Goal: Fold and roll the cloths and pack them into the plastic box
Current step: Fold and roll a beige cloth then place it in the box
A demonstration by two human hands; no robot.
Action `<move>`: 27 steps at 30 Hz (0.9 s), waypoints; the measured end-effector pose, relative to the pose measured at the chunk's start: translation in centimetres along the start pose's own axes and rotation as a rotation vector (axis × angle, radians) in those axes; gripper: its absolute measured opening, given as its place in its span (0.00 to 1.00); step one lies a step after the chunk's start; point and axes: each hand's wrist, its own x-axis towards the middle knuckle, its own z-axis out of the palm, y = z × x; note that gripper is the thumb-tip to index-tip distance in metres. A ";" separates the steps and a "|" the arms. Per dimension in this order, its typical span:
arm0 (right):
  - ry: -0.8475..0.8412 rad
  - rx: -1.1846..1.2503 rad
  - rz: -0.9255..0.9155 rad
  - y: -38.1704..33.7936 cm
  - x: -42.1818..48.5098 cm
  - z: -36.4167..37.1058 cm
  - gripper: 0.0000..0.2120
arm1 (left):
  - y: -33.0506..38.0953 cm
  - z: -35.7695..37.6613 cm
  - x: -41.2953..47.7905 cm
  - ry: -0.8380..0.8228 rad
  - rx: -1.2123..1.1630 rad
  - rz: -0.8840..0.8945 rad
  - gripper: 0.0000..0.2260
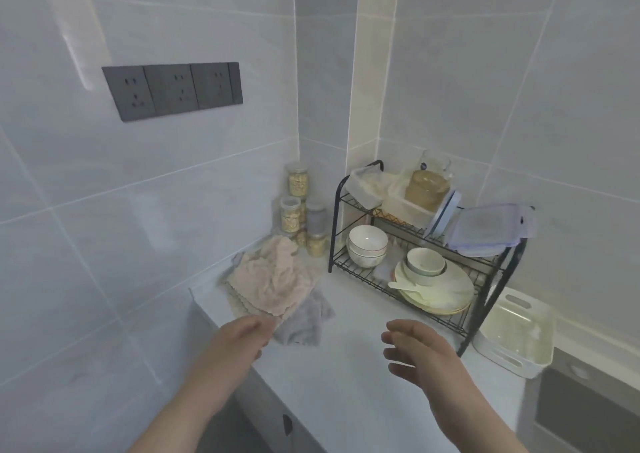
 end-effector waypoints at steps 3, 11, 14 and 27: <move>0.004 -0.025 0.009 -0.7 3.8 1.3 0.07 | 0.4 0.4 5.1 -0.048 0.179 0.100 0.07; 0.052 -0.035 0.077 -0.3 15.4 9.6 0.08 | -4.4 1.1 21.8 -0.168 0.751 0.250 0.19; 0.096 -0.012 0.148 0.1 19.4 13.7 0.08 | -6.6 0.2 25.6 -0.294 0.743 0.400 0.16; 0.029 -0.436 0.086 4.0 28.0 19.4 0.19 | -4.2 -2.9 32.3 -0.332 0.142 0.282 0.11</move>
